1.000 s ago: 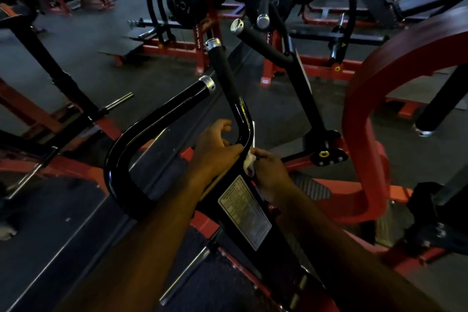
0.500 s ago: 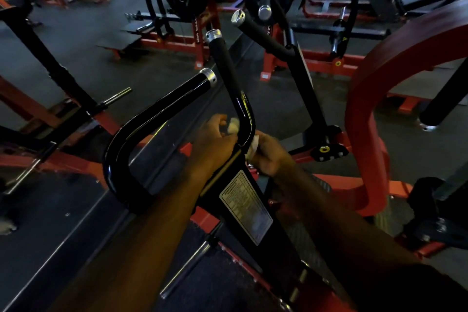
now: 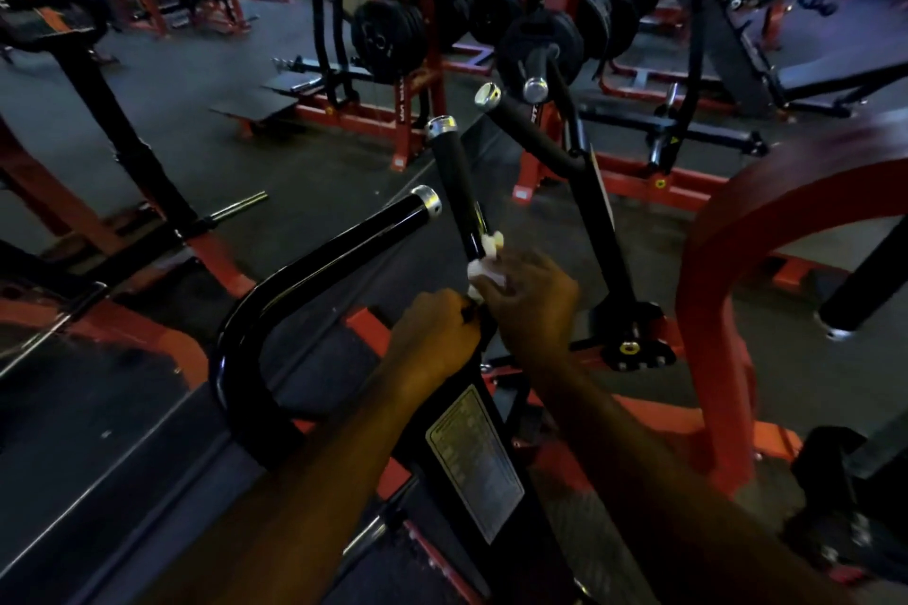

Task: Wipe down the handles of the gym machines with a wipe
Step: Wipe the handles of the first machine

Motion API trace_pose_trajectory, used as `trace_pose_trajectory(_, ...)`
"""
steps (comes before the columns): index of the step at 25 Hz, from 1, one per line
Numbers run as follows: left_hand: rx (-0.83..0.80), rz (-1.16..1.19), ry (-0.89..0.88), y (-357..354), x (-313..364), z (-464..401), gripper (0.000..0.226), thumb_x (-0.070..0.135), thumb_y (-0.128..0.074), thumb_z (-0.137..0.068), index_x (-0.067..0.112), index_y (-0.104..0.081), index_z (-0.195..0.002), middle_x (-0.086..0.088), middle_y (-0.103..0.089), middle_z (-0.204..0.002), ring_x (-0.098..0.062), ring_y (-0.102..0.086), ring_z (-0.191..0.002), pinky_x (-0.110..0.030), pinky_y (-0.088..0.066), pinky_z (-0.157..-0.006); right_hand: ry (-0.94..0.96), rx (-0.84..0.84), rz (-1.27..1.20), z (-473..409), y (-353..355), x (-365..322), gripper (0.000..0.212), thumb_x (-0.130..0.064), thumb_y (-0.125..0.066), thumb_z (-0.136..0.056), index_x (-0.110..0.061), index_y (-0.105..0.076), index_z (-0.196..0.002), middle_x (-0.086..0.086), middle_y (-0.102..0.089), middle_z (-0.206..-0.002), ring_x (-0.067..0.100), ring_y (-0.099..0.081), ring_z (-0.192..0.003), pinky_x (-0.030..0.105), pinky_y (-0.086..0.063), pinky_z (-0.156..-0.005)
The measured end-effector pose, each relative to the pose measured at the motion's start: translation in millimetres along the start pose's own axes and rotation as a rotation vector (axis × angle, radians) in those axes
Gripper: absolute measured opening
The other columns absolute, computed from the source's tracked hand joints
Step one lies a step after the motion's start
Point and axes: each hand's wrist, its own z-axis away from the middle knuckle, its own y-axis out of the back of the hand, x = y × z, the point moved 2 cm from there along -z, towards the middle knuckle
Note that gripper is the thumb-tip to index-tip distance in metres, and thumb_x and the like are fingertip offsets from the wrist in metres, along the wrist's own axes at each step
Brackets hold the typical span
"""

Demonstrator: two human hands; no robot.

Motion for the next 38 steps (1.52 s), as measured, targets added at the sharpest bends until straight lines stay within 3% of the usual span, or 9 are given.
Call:
trace_pose_trajectory(7,0.048,-0.158,0.019,-2.8,-2.0,-2.4,0.055,0.062,-0.043,-0.096,0.019,-0.072,-0.076,0.005,-0.067,-0.072,-0.014,-0.063,-0.064,-0.026,-0.044,-0.055,0.458,-0.032,0.088,-93.7,-34.2,-42.8,0.009,-0.015,-0.074,-0.08,-0.009,-0.073,-0.073,0.005,-0.067,-0.084,0.019,-0.062,-0.084,0.021,-0.042,-0.072)
trace_pose_trajectory(10,0.074,-0.182,0.0,-1.5,-2.3,1.2,0.057,0.063,-0.042,-0.096,0.019,-0.072,-0.075,0.005,-0.065,-0.068,-0.011,-0.06,-0.059,-0.023,-0.039,-0.049,0.438,-0.019,0.089,-95.5,-38.8,-42.6,0.009,-0.02,-0.075,-0.081,-0.01,-0.073,-0.08,0.005,-0.064,-0.09,0.018,-0.06,-0.087,0.02,-0.043,-0.075)
trace_pose_trajectory(15,0.115,-0.193,-0.054,-2.6,0.2,-1.4,0.048,0.057,-0.047,-0.096,0.017,-0.072,-0.087,-0.003,-0.072,-0.088,-0.023,-0.068,-0.076,-0.033,-0.054,-0.068,0.44,-0.039,0.189,-36.8,-25.3,-6.6,0.032,-0.021,-0.071,-0.087,-0.011,-0.068,-0.117,0.008,-0.058,-0.117,0.018,-0.058,-0.1,0.028,-0.054,-0.075)
trace_pose_trajectory(18,0.126,-0.243,-0.054,-3.4,1.7,-2.1,0.05,0.056,-0.047,-0.096,0.013,-0.073,-0.093,-0.011,-0.071,-0.096,-0.032,-0.068,-0.086,-0.033,-0.05,-0.069,0.464,-0.083,0.142,-69.0,-39.8,-26.2,0.026,-0.021,-0.064,-0.092,-0.006,-0.069,-0.112,0.013,-0.056,-0.131,0.02,-0.061,-0.107,0.025,-0.053,-0.081)
trace_pose_trajectory(22,0.106,-0.176,-0.028,-4.3,-3.4,-4.7,0.056,0.063,-0.044,-0.092,0.015,-0.071,-0.085,-0.009,-0.071,-0.087,-0.029,-0.069,-0.079,-0.04,-0.057,-0.071,0.388,0.028,0.068,-108.0,-46.9,-48.6,0.017,-0.021,-0.069,-0.089,-0.006,-0.074,-0.094,0.01,-0.059,-0.114,0.002,-0.047,-0.098,-0.002,-0.032,-0.078)
trace_pose_trajectory(25,0.126,-0.145,-0.028,-6.0,-5.1,-3.5,0.053,0.061,-0.047,-0.091,0.015,-0.073,-0.089,-0.008,-0.071,-0.089,-0.029,-0.069,-0.08,-0.038,-0.056,-0.071,0.362,0.074,0.161,-76.3,-36.9,-37.7,0.019,-0.028,-0.064,-0.09,-0.013,-0.075,-0.093,-0.003,-0.061,-0.101,0.008,-0.05,-0.096,0.011,-0.038,-0.072)
trace_pose_trajectory(28,0.152,-0.121,-0.079,-9.3,-3.3,-0.3,0.038,0.047,-0.056,-0.09,0.012,-0.068,-0.094,-0.009,-0.07,-0.096,-0.031,-0.068,-0.083,-0.038,-0.055,-0.069,0.445,0.059,0.147,-36.2,-26.8,-14.8,0.015,-0.02,-0.065,-0.089,-0.011,-0.077,-0.091,0.003,-0.067,-0.093,0.019,-0.058,-0.089,0.029,-0.05,-0.07)
trace_pose_trajectory(33,0.119,-0.168,-0.062,-7.5,1.2,0.3,0.05,0.049,-0.05,-0.098,0.016,-0.046,-0.059,-0.007,-0.059,-0.072,-0.029,-0.067,-0.072,-0.03,-0.043,-0.059,0.18,0.023,0.017,-126.5,-33.1,-56.1,0.017,-0.017,-0.076,-0.081,-0.007,-0.074,-0.095,-0.006,-0.064,-0.092,-0.006,-0.056,-0.079,0.008,-0.046,-0.074)
trace_pose_trajectory(38,0.118,-0.163,-0.081,-7.7,-4.6,-4.7,0.052,0.055,-0.048,-0.095,0.008,-0.067,-0.082,-0.012,-0.07,-0.088,-0.032,-0.069,-0.081,-0.032,-0.047,-0.062,0.2,-0.065,0.083,-102.9,-27.8,-51.6,0.016,-0.02,-0.072,-0.086,-0.012,-0.072,-0.1,0.003,-0.07,-0.099,0.003,-0.063,-0.084,0.028,-0.055,-0.076)
